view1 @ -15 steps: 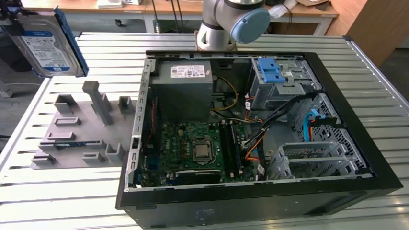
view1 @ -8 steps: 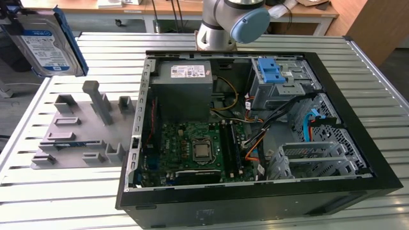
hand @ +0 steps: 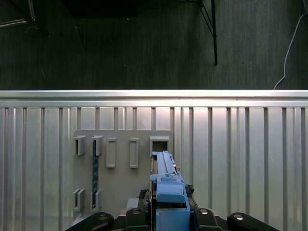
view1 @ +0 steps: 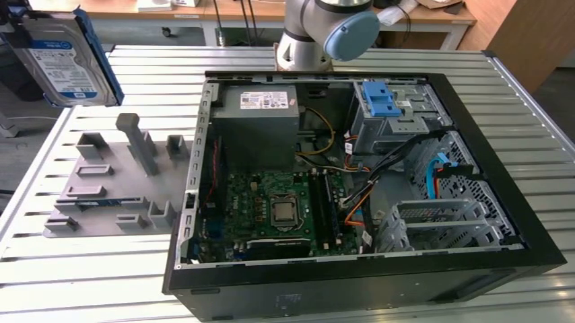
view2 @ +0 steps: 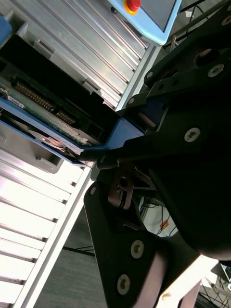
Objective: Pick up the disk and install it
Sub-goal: 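Pick up the disk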
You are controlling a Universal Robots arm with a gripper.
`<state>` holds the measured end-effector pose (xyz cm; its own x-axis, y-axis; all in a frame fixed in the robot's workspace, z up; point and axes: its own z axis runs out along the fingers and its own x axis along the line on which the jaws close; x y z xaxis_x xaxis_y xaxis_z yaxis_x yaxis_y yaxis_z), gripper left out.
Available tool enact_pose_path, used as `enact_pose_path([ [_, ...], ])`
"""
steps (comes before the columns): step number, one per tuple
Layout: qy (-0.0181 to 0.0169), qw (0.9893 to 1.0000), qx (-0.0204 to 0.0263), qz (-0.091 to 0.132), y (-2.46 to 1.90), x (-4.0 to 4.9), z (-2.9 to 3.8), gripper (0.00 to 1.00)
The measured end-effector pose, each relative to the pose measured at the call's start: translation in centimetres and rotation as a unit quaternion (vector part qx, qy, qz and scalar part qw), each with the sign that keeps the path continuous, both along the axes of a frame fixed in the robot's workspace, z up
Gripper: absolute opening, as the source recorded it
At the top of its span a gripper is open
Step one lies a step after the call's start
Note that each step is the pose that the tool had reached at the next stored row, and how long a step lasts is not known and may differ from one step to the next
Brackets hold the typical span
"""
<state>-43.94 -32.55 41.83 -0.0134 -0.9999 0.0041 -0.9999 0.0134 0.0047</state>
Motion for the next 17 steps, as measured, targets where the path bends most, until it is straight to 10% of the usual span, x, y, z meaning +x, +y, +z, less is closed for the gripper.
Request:
enact_pose_path([
  [17,0.0,1.0,0.0,0.0,0.0,0.0,0.52,0.36],
])
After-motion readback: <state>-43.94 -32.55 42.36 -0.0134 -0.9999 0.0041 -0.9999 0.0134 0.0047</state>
